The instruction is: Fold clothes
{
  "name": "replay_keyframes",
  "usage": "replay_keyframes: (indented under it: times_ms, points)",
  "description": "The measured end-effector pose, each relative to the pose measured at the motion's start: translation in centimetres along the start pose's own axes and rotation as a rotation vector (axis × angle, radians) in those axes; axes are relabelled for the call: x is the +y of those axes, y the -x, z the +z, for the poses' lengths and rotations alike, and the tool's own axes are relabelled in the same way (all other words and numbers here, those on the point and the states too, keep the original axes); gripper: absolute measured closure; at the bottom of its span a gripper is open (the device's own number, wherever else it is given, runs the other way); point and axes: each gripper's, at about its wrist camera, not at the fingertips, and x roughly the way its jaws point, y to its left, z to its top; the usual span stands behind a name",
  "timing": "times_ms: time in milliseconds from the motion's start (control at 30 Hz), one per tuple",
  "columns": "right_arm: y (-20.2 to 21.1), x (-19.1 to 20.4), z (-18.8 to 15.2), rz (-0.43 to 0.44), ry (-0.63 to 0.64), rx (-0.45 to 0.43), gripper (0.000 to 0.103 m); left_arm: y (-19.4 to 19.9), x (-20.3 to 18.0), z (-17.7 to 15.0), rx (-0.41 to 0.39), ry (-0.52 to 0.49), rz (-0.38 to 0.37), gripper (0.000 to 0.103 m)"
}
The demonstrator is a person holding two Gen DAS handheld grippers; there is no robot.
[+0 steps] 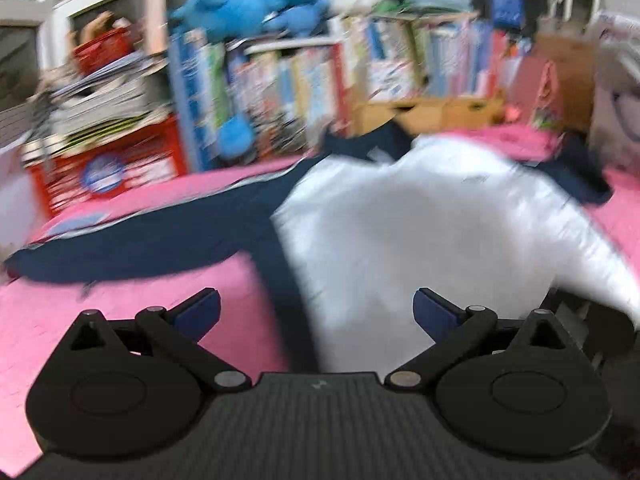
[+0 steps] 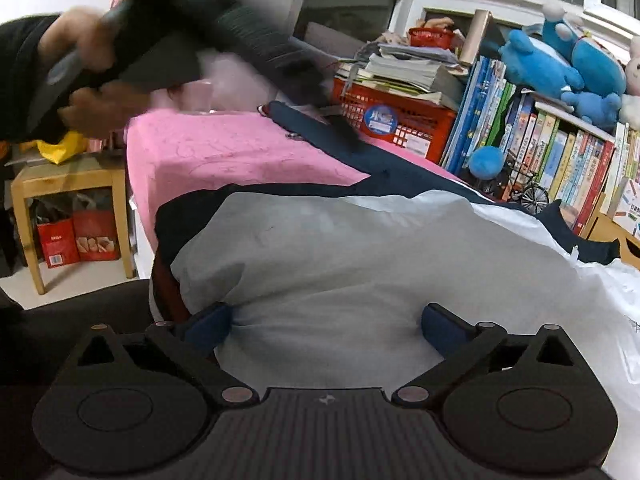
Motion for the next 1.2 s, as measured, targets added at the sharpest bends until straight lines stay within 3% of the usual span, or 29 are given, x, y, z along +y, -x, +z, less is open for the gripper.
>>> replay_keyframes:
  times_ms: [133, 233, 267, 367, 433, 533, 567, 700, 733, 767, 800, 833, 900, 933, 1000, 1067, 1133, 1200]
  points:
    - [2.1, -1.2, -0.3, 0.006, -0.007, -0.027, 0.000, -3.7, -2.9, 2.0, -0.010, -0.026, -0.018, 0.000]
    - [6.5, -5.1, -1.2, -0.100, -0.049, -0.072, 0.000, -6.2, -4.7, 2.2, 0.002, -0.063, 0.007, 0.000]
    - [8.0, -6.9, -1.6, -0.172, -0.064, -0.079, 0.000, -6.9, -5.0, 2.0, 0.012, -0.075, 0.018, 0.000]
    - [11.4, -14.7, -2.9, -0.505, -0.171, -0.036, 0.000, -8.5, -5.3, 1.0, 0.048, -0.103, 0.029, 0.000]
    - [12.3, -21.3, -3.8, -0.769, -0.294, 0.048, 0.000, -9.5, -5.3, 0.3, 0.081, -0.100, 0.028, 0.000]
    - [12.0, -30.8, -5.2, -1.015, -0.418, 0.179, 0.000, -10.4, -4.8, -0.8, 0.102, -0.052, 0.015, 0.000]
    - [11.5, -33.7, -5.7, -1.060, -0.437, 0.223, 0.000, -10.4, -4.5, -0.9, 0.098, -0.032, 0.004, 0.000]
    - [9.6, -43.1, -7.9, -1.067, -0.581, 0.355, 0.000, -10.8, -3.4, -0.9, 0.121, 0.037, -0.040, 0.000]
    - [9.4, -44.9, -8.8, -1.078, -0.631, 0.393, 0.004, -10.9, -3.2, -0.9, 0.127, 0.054, -0.049, 0.000]
    - [9.2, -46.2, -9.9, -1.079, -0.668, 0.444, 0.015, -10.9, -3.1, -0.9, 0.129, 0.062, -0.054, 0.000]
    - [8.9, -47.1, -10.6, -1.063, -0.697, 0.503, 0.067, -11.0, -3.0, -0.9, 0.128, 0.064, -0.055, 0.000]
    - [9.0, -47.5, -10.5, -1.065, -0.701, 0.522, 0.096, -11.0, -3.0, -1.0, 0.128, 0.066, -0.056, 0.000]
    - [10.0, -47.7, -9.1, -1.100, -0.671, 0.500, 0.096, -11.0, -3.1, -1.0, 0.127, 0.065, -0.055, 0.000]
    - [11.1, -47.3, -7.5, -1.149, -0.620, 0.444, 0.097, -11.0, -3.1, -1.0, 0.127, 0.065, -0.055, 0.000]
    - [14.1, -45.5, -3.0, -1.282, -0.463, 0.262, 0.097, -10.9, -3.1, -1.0, 0.126, 0.064, -0.055, 0.000]
    - [17.3, -42.1, 1.0, -1.424, -0.215, 0.045, 0.097, -10.9, -3.1, -1.0, 0.126, 0.064, -0.054, 0.000]
    - [19.6, -38.9, 2.5, -1.517, 0.020, -0.148, 0.095, -11.0, -3.1, -1.0, 0.126, 0.064, -0.054, 0.000]
    - [21.1, -38.3, 2.3, -1.517, 0.063, -0.163, 0.094, -11.0, -3.1, -0.9, 0.126, 0.064, -0.053, 0.000]
